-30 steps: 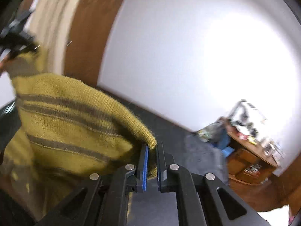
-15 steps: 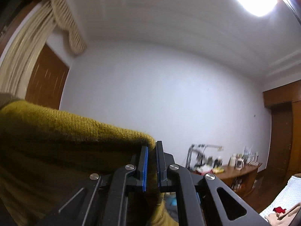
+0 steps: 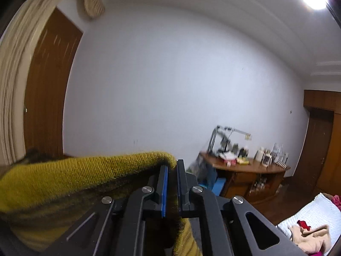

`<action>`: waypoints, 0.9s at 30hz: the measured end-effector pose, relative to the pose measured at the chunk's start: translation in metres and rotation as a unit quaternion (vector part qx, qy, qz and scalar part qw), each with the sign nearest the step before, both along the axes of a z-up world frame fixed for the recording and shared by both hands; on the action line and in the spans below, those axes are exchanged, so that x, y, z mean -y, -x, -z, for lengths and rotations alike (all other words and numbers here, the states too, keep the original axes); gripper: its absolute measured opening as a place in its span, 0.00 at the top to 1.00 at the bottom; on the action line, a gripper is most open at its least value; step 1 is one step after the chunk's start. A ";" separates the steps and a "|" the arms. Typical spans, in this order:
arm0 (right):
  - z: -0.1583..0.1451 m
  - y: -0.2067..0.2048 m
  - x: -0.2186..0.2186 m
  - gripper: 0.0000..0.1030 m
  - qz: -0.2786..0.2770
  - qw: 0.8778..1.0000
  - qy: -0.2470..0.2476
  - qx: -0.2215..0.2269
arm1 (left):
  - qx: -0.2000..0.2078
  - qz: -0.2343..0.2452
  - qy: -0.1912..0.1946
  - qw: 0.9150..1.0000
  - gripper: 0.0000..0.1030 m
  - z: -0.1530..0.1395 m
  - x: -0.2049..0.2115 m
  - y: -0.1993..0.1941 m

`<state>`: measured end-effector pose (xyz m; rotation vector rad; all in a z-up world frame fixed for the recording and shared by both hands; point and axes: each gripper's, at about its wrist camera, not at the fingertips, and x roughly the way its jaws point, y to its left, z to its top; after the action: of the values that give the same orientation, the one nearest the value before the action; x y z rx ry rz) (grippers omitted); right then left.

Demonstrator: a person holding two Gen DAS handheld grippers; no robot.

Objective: Fold clothes
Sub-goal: 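Hold the sweater up with the right tool while the left tool shakes it out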

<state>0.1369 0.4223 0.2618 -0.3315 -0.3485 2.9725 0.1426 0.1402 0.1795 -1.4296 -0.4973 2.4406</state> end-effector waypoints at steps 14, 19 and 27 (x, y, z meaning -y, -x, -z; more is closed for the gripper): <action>0.049 -0.002 -0.015 0.93 0.068 0.995 0.042 0.061 | -0.010 0.108 -0.013 0.994 0.22 -0.001 0.011 -0.022; 0.056 0.003 -0.022 0.93 0.076 0.994 0.038 0.065 | -0.058 0.115 0.109 0.986 0.22 0.001 0.016 0.003; 0.057 0.025 -0.033 0.93 0.091 0.992 0.042 0.075 | -0.158 0.386 0.258 0.872 0.22 0.039 -0.073 0.025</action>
<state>0.1121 0.4551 0.2048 -0.5659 -0.1972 2.7946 0.1174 0.2133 0.1408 -1.0355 0.7267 2.0908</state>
